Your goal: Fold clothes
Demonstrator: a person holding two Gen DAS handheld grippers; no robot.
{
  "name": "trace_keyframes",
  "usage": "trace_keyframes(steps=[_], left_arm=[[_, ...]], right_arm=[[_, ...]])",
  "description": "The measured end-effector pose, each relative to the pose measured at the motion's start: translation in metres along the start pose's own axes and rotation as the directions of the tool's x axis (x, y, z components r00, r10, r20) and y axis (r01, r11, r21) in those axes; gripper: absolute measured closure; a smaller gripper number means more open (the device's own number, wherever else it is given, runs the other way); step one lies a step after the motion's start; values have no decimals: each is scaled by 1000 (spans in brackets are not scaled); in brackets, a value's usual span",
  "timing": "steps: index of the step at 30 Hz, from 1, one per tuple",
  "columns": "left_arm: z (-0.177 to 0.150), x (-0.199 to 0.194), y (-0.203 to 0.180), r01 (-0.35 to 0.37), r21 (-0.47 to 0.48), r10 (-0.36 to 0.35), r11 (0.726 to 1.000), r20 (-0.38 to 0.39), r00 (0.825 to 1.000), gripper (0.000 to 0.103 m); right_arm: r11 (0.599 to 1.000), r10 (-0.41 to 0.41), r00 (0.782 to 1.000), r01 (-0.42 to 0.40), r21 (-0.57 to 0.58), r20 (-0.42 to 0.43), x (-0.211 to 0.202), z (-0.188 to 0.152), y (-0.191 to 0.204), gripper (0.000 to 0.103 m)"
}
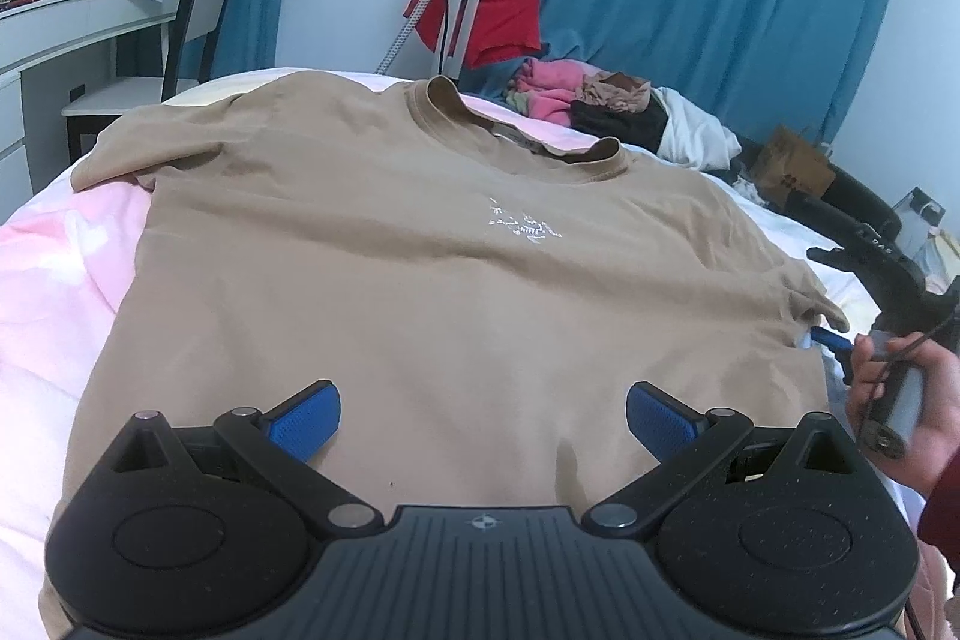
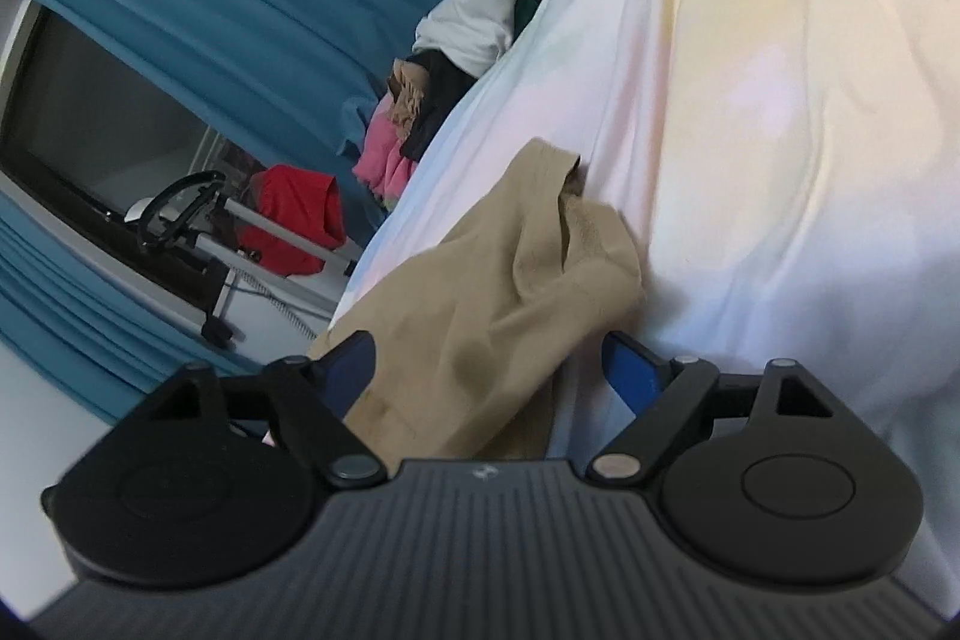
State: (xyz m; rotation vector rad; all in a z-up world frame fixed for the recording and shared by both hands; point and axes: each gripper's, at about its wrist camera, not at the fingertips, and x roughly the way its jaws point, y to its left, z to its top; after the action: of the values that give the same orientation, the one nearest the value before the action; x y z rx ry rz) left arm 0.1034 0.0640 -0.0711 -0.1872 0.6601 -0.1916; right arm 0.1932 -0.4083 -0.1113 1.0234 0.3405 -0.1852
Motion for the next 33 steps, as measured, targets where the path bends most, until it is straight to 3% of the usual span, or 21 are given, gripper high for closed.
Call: trace_keyframes(steps=[4, 9, 11, 13, 16, 20, 26, 29, 33], left_arm=[[1, 3, 1, 3, -10, -3, 1000, 0, 1000, 1], [8, 10, 4, 5, -43, -4, 999, 8, 1000, 1], [11, 13, 5, 6, -60, -5, 998, 10, 1000, 1], [14, 15, 7, 10, -74, -9, 997, 9, 1000, 1], [19, 14, 7, 14, -79, -12, 997, 26, 1000, 1], [25, 2, 10, 32, -96, -26, 995, 62, 998, 1], [38, -24, 28, 27, -157, -8, 987, 121, 993, 1], [48, -37, 42, -19, -182, 46, 983, 146, 988, 1], [61, -46, 67, -74, -224, 112, 972, 165, 980, 1]], right_arm=[[993, -17, 997, 26, -111, 76, 17, 4, 6, 18], [957, -104, 988, 129, -260, 111, 47, 2, 15, 22], [944, -143, 979, 179, -278, 148, 51, 1, 20, 37], [928, -162, 967, 218, -303, 199, 49, 0, 28, 73], [889, -176, 945, 273, -368, 276, 37, -1, 43, 88], [828, -143, 918, 316, -464, 370, 15, -3, 69, 94], [786, -62, 927, 274, -554, 369, -8, -3, 126, 96], [738, 3, 928, 249, -627, 371, -17, -22, 169, 97], [654, 126, 937, 169, -738, 326, -25, -72, 229, 97]])
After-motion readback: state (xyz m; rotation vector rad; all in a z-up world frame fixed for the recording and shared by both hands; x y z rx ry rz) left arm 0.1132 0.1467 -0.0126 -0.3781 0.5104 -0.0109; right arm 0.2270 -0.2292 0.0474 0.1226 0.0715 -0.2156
